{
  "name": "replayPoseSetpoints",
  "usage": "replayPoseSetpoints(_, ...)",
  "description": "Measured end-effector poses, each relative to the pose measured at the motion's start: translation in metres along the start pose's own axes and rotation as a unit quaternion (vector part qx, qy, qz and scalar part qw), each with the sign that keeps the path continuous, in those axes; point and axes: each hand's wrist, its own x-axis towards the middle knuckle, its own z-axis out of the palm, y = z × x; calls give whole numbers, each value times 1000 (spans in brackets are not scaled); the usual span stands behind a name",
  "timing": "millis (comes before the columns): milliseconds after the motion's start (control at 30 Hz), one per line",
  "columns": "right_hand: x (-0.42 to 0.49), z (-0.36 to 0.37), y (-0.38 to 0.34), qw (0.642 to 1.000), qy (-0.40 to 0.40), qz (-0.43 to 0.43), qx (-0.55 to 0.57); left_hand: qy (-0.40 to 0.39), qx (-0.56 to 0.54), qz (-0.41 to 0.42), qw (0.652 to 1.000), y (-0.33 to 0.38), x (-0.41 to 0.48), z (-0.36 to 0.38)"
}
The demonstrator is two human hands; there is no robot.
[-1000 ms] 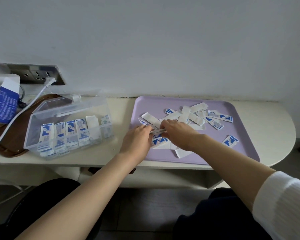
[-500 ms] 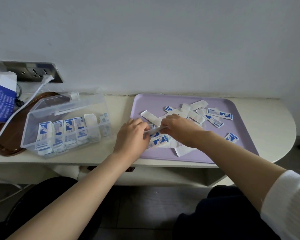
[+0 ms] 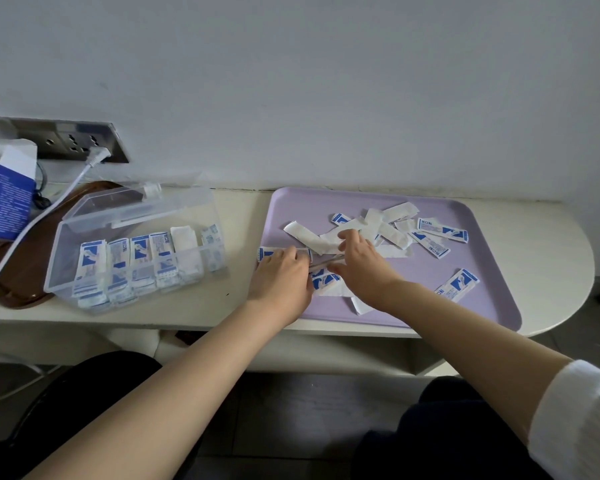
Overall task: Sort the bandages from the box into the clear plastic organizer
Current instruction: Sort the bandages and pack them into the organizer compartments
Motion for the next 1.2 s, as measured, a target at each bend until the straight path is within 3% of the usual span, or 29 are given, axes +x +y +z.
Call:
replayPoseSetpoints(267,-3,12,1,998,-2,-67,-10,3,36,22,999,-2,1,15)
replayPoseSetpoints(433,-7,19,-2,998,-36,-49,15,-7,32,3,999,0,-4,22)
replayPoseSetpoints(633,-7,19,-8,997,-21,-55,43,2,18,17,1000,-2,-7,16)
replayPoseSetpoints(767,-9,15,-8,996,-17,-85,2,29,33,23,999,0,-14,8)
replayPoseSetpoints(1067,-17,22,-9,979,-42,-134,-147,-40,57,12,998,0,-22,4)
replayPoseSetpoints(1200,-17,17,-12,971,5,-146,-190,-42,51,13,998,-2,-22,2)
